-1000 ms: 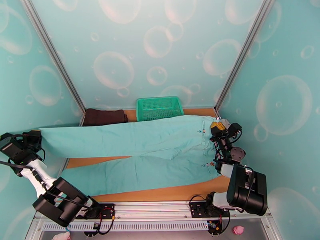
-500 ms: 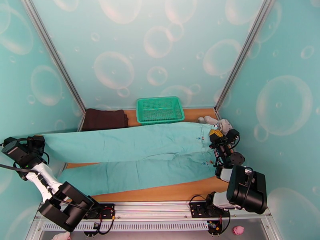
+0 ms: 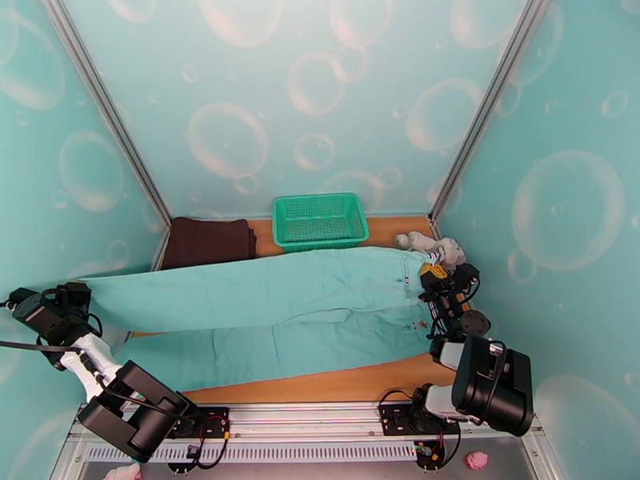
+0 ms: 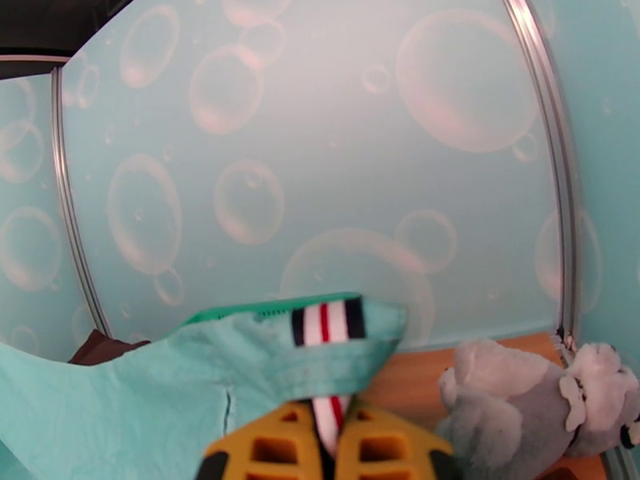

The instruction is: Fold and stack the trousers

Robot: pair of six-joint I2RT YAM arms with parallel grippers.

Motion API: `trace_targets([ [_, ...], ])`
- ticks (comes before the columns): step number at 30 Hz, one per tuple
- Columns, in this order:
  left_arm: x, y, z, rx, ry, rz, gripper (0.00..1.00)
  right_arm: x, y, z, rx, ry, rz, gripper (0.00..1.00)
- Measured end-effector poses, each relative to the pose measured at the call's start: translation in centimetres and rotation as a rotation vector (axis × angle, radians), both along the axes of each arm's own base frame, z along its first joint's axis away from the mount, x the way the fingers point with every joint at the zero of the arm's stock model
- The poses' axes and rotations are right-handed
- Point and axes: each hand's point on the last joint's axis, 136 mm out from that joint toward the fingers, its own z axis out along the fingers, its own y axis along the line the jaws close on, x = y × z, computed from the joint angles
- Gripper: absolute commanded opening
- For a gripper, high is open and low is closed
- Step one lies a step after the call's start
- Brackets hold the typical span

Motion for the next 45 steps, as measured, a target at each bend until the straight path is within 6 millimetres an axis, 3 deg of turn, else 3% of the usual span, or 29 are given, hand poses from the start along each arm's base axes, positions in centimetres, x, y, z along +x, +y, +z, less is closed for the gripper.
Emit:
trace_targets([
  [5,0.0,-0.3,0.1,-0.004,-0.008,-0.016,0.0,-0.3,-0.4,-1.2,0.004,0.026,-0.027,0.01],
  [9,0.9,-1.3,0.0,-0.01,-0.008,-0.056,0.0,-0.2,-0.4,-1.4,0.008,0.034,-0.028,0.2],
  [14,4.1,-5.2,-0.3,-0.031,0.032,-0.183,0.0,-2.0,0.1,-1.6,0.02,0.025,-0.055,0.46],
  [15,4.7,-6.1,0.0,-0.022,0.04,-0.21,0.0,-2.6,0.3,-1.2,0.014,0.007,-0.062,0.53],
  [18,5.7,-8.7,0.8,0.019,0.066,-0.264,0.0,-4.3,0.8,1.5,-0.024,-0.087,-0.092,0.56],
  [20,5.9,-10.5,1.4,0.056,0.082,-0.296,0.0,-5.6,1.2,3.6,-0.062,-0.152,-0.121,0.59],
  [23,6.0,-12.9,2.2,0.11,0.1,-0.331,0.0,-7.2,1.5,5.9,-0.109,-0.215,-0.19,0.75],
  [25,6.0,-14.1,2.4,0.136,0.11,-0.351,0.0,-7.7,1.4,7.3,-0.114,-0.232,-0.239,0.77],
  [29,6.4,-15.7,2.0,0.156,0.141,-0.391,0.0,-4.4,-0.2,8.4,-0.042,-0.046,-0.275,0.73],
  [31,6.7,-17.1,1.4,0.16,0.161,-0.428,0.0,-1.0,-1.0,8.1,0.024,0.13,-0.269,0.62],
  [34,7.2,-19.6,0.9,0.177,0.187,-0.504,0.0,3.7,0.0,5.9,0.09,0.384,-0.216,0.61],
  [36,7.3,-20.8,0.5,0.19,0.202,-0.541,0.0,5.4,1.6,3.5,0.111,0.539,-0.167,0.62],
  [39,7.4,-22.0,0.1,0.2,0.223,-0.582,0.0,6.2,4.0,0.9,0.087,0.725,-0.137,0.71],
  [41,7.3,-22.4,-0.1,0.203,0.231,-0.597,0.0,6.7,4.3,0.9,0.064,0.792,-0.149,0.73],
  [45,7.2,-22.8,0.2,0.21,0.223,-0.606,0.0,7.7,0.1,0.8,0.063,0.868,-0.274,0.75],
])
